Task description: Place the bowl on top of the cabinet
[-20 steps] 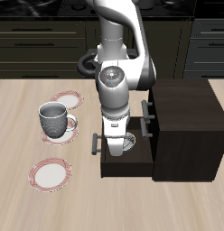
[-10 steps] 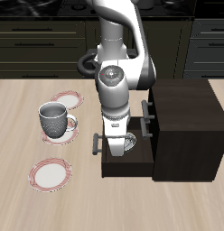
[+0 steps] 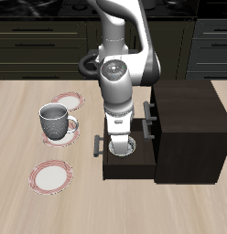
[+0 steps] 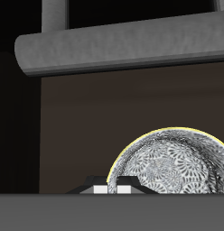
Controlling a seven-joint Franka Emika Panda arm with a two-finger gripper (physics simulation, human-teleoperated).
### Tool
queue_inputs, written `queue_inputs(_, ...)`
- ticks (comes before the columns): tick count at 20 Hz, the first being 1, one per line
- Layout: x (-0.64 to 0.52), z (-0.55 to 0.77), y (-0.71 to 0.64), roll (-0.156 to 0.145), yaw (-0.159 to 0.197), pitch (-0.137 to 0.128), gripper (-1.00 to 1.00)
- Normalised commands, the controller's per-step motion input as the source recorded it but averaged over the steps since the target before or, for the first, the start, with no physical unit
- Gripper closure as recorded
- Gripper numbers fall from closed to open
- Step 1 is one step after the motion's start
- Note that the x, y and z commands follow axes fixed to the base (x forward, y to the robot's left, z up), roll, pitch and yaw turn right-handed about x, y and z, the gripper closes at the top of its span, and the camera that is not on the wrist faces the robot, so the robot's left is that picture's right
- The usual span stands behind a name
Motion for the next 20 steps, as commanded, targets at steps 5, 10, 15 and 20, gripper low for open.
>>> queue_inputs(5, -0.05, 0.0, 0.0, 0.002, 0.003, 0.006, 1.0)
queue_inputs(10, 0.0, 0.22, 0.04, -0.002, -0.091, -0.053, 1.0)
queue_inputs(15, -0.02, 0.52, 0.06, 0.009, -0.194, -0.111, 1.0)
queue_inputs(20, -0.04, 0.41, -0.01, 0.001, -0.186, -0.056, 1.0)
